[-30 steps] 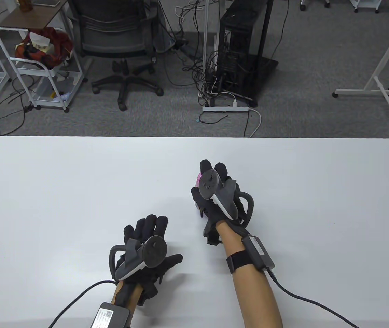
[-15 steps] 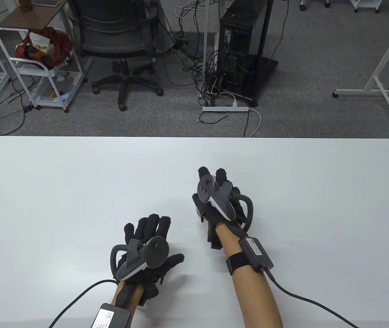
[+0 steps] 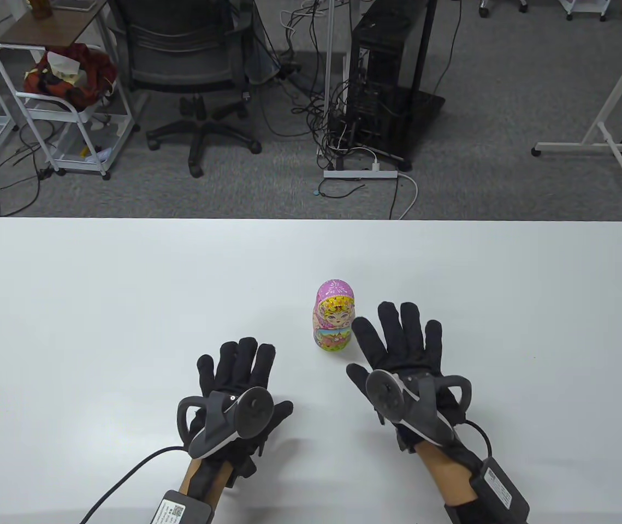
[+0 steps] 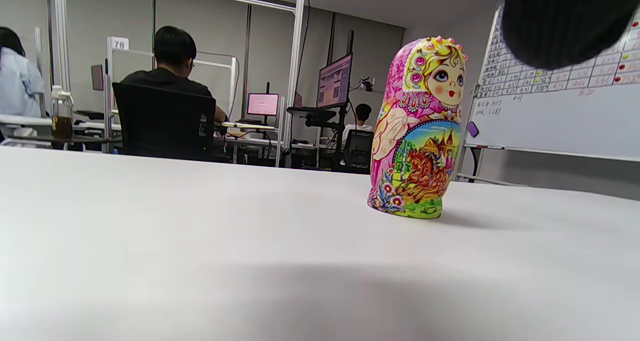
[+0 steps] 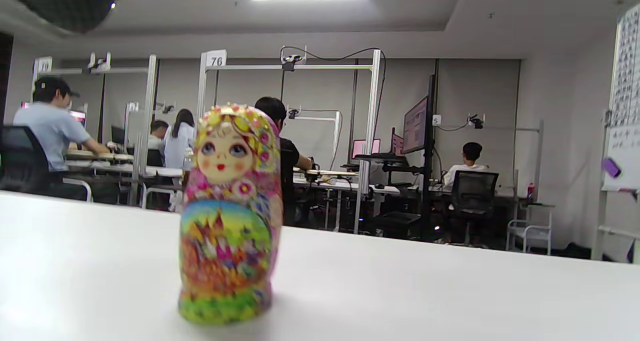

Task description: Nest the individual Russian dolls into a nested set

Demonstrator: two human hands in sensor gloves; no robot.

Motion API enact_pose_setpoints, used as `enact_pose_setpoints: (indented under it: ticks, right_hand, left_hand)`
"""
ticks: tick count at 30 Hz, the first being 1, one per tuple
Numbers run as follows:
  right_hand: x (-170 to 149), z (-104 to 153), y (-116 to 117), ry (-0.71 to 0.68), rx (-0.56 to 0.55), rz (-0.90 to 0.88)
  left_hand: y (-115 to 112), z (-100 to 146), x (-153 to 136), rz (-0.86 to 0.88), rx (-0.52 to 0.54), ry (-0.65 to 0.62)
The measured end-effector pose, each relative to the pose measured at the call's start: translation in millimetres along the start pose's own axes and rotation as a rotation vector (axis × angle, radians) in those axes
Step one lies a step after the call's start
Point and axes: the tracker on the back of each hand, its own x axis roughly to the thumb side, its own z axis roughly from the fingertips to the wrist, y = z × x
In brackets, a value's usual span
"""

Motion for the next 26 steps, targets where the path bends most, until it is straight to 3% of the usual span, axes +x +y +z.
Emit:
enact_pose_setpoints:
  ticks: [3, 6, 9, 26]
  right_hand:
    - [-4.4, 18.4, 19.6, 0.011, 0.053, 0.098]
    - [-10.6, 21.5, 42.0, 0.038, 0.252, 0.291]
    - [-16.2, 19.0, 48.0, 0.064, 0.29, 0.218]
    - [-5.5, 22.3, 42.0, -0.009, 0.238, 0.191]
  left_hand:
    - [-6.0, -0.1, 6.6, -0.072, -0.02, 0.012]
    - [-20.1, -0.9, 11.1, -0.126, -0.115, 0.031]
    - [-24.8, -1.2, 12.6, -0.19, -0.132, 0.017]
    - [-25.1, -0.9, 9.7, -0.145, -0.206, 0.049]
